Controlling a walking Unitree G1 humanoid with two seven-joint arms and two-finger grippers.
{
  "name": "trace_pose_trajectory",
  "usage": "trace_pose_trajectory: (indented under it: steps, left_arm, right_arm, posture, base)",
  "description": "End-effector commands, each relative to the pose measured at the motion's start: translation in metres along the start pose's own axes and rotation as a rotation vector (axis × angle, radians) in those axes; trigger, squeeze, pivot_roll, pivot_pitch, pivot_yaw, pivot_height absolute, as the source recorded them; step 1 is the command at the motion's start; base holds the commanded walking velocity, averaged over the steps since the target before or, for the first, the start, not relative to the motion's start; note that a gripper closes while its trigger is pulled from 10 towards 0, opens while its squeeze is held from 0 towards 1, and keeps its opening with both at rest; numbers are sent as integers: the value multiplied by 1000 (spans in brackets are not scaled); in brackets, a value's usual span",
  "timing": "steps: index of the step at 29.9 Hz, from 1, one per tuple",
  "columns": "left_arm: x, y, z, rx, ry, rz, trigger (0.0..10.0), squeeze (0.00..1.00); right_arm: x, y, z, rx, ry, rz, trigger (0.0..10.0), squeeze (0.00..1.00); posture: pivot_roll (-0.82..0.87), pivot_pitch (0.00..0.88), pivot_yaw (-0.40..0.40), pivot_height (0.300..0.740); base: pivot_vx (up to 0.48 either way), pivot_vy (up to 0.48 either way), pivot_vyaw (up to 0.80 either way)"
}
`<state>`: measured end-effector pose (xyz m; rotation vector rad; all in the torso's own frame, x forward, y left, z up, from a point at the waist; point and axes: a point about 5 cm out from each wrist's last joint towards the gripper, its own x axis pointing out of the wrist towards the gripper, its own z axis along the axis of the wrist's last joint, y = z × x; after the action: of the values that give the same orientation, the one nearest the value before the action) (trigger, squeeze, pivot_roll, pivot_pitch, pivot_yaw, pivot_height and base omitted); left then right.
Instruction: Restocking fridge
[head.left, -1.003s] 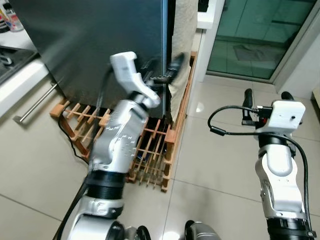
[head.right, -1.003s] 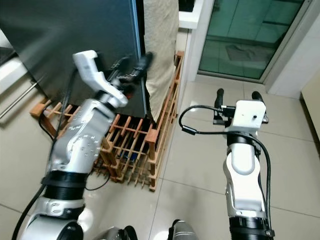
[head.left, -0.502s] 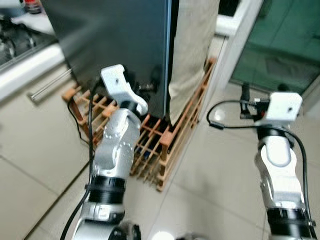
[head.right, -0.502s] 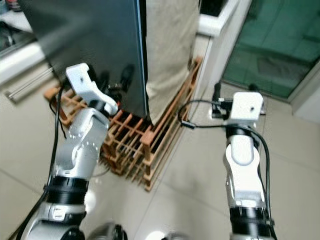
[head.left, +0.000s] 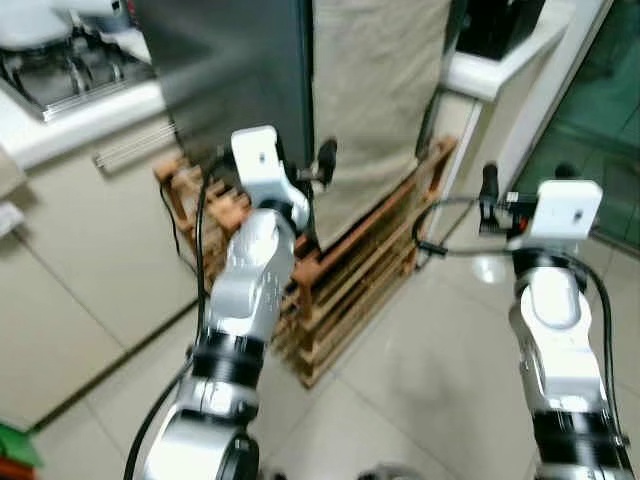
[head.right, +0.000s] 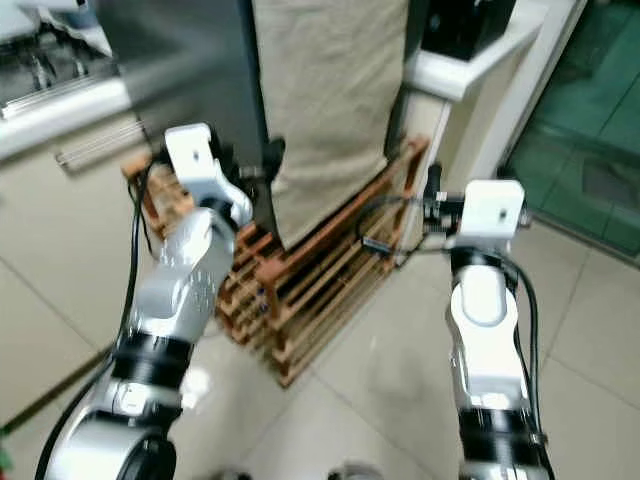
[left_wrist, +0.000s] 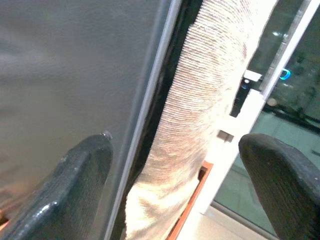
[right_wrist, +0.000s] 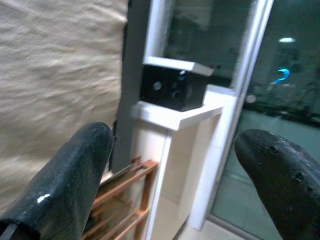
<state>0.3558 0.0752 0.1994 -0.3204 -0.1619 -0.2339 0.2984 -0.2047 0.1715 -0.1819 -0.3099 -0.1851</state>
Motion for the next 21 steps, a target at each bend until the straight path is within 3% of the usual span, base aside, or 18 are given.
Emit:
trace_pose_trajectory:
  steps: [1, 7, 10, 11, 15, 18, 21]
  left_arm:
    - [3, 2, 0, 37, -12, 0, 10000, 0]
    - [14, 10, 1, 69, -12, 51, 10000, 0]
    - [7, 18, 11, 73, -60, 44, 10000, 0]
    - [-8, 27, 17, 54, -106, 52, 10000, 0]
    - [-22, 37, 12, 72, -95, 97, 10000, 0]
    - [-22, 37, 9, 71, -85, 106, 10000, 0]
    - [-12, 33, 6, 64, -78, 101, 10000, 0]
  right_arm:
    - [-1, 0, 1, 3, -7, -5, 10000, 0]
    - [-1, 3, 2, 11, -16, -8, 10000, 0]
    - [-2, 3, 7, 3, -41, 0, 10000, 0]
    - [-5, 4, 13, -23, -72, 23, 10000, 0]
    - [-7, 6, 14, -26, -74, 47, 10000, 0]
    - [-8, 6, 13, -22, -67, 46, 10000, 0]
    - [-8, 9, 8, -19, -44, 57, 10000, 0]
  posture:
    - [-201, 49, 40, 740]
    - [-205, 49, 50, 740]
    - [-207, 48, 56, 740]
    - [-201, 53, 54, 740]
    - [-183, 58, 45, 740]
    - [-183, 58, 45, 740]
    - [-171, 57, 35, 740]
  base:
    - [0, 0, 0]
    - [0, 0, 0]
    - [0, 0, 0]
    - [0, 0, 0]
    - [208, -292, 508]
    - [270, -394, 669]
    - [303, -369, 606]
